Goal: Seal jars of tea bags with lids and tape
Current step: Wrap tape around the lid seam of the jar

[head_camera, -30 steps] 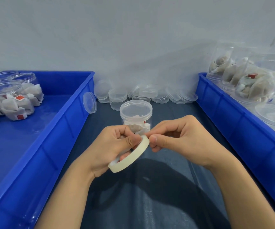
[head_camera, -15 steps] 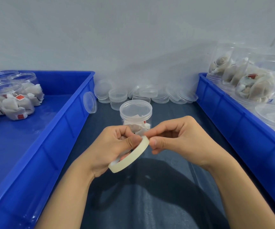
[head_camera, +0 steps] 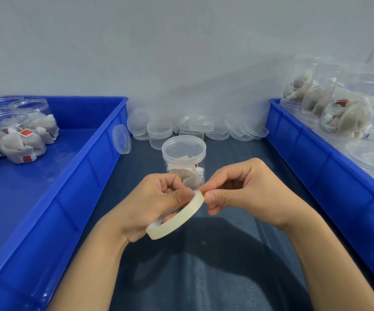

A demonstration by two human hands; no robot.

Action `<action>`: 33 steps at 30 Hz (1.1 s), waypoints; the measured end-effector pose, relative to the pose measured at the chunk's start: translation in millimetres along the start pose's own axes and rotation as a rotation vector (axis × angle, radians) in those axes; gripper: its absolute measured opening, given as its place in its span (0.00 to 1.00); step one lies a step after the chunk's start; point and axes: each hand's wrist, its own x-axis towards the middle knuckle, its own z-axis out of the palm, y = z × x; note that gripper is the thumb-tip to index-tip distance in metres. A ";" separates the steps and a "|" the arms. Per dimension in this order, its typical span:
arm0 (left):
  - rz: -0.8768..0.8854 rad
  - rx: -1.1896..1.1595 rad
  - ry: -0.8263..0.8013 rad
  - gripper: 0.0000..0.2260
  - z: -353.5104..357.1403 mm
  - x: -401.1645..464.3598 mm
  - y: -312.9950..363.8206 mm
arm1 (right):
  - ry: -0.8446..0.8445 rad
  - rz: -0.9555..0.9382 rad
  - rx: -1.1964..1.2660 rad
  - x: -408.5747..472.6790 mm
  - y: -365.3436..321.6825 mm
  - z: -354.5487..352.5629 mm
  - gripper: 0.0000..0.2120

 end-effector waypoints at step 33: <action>-0.044 0.048 -0.107 0.09 3.0 -1.3 -1.3 | -0.114 0.044 -0.284 -0.8 -5.3 12.5 0.07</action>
